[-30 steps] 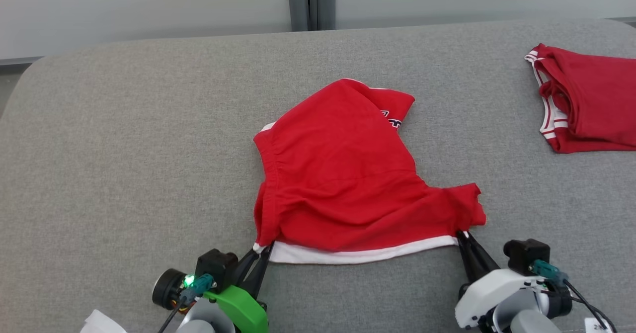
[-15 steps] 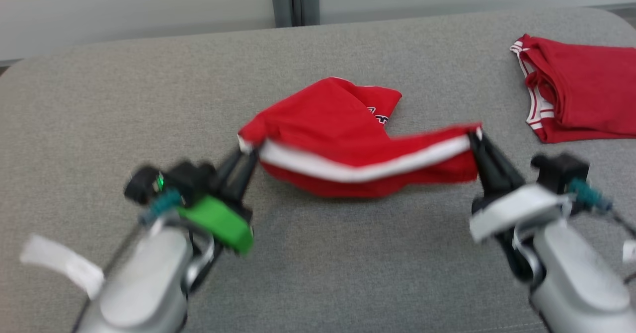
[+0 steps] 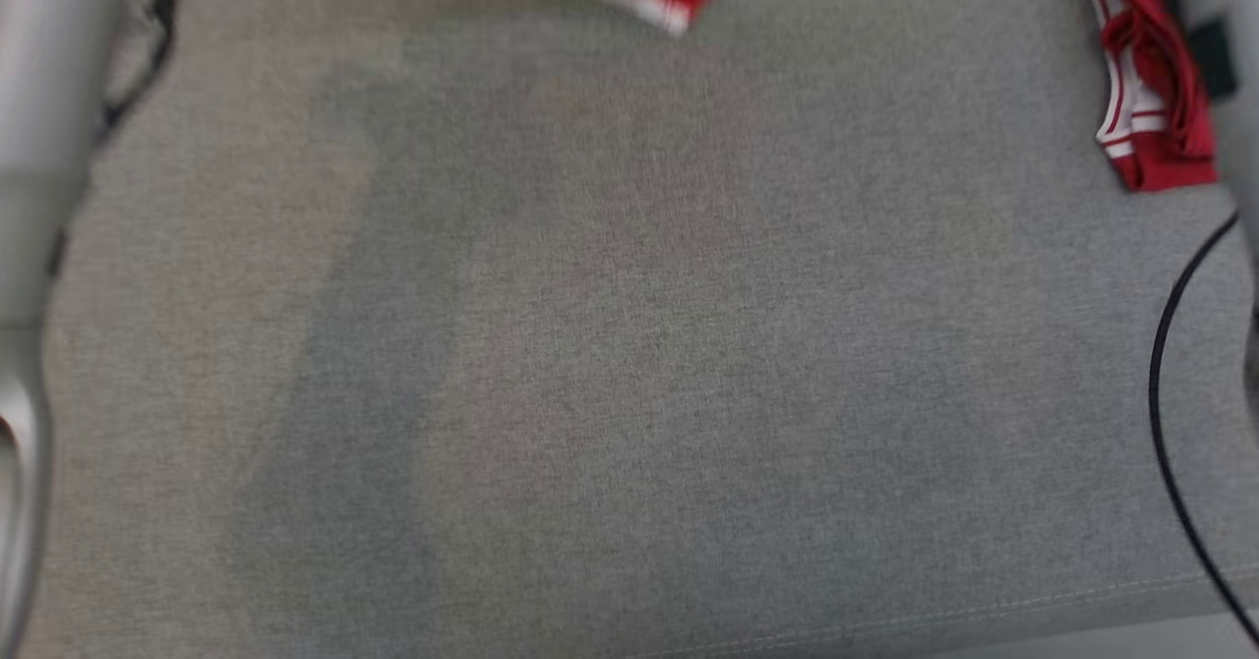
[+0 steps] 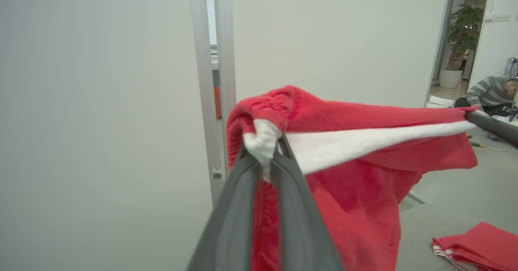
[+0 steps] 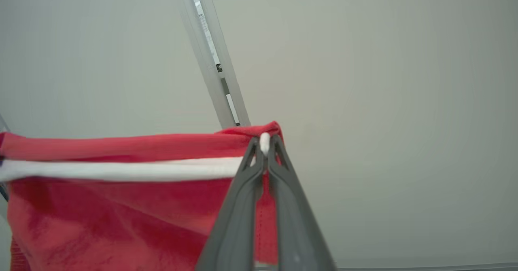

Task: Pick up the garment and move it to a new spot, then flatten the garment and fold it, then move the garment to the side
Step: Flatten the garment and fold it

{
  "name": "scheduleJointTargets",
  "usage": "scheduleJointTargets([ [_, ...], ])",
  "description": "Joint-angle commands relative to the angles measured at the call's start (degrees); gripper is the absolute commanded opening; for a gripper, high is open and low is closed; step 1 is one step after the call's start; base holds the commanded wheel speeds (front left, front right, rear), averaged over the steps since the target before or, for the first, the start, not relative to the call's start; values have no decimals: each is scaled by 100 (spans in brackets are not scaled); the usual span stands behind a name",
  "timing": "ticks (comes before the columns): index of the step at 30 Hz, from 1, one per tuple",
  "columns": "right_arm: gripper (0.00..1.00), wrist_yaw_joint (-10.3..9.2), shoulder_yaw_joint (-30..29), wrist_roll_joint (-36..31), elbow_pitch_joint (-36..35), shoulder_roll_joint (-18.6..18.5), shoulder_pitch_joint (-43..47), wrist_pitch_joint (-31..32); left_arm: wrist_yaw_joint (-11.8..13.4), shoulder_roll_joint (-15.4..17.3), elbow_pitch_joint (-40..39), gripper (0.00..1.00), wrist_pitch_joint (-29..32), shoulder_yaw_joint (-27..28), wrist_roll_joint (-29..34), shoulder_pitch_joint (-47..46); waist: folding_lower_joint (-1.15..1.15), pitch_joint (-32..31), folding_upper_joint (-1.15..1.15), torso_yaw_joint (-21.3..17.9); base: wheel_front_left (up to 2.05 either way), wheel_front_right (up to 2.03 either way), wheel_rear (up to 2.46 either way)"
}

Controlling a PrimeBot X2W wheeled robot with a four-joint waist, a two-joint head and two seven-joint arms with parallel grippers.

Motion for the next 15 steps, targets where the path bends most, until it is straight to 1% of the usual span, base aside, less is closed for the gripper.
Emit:
scheduleJointTargets([
  [1,0,-3,-56,63,221,75,-369,-10,6,11,151,0,-40,-30,-4,-353,-1,733,0,-122,0,0,0],
  [4,0,-2,-33,22,698,166,-1152,-99,6,-51,464,0,-94,-239,-21,-1043,-1,900,0,-121,0,0,0],
  [8,0,-2,107,17,1110,169,-1772,-289,6,-139,674,0,-269,-516,-173,-1631,-1,1013,0,-68,0,0,0],
  [11,0,-2,253,96,1302,180,-1877,-409,6,-161,785,0,-462,-685,-358,-1686,-1,1045,0,-40,0,0,0],
  [12,0,-2,379,184,1367,172,-1761,-478,6,-140,812,0,-574,-855,-488,-1545,-1,1045,0,-36,0,0,0],
  [15,0,-3,589,418,1385,129,-1360,-595,6,-135,772,0,-854,-1022,-822,-1094,-1,952,0,-40,0,0,0],
])
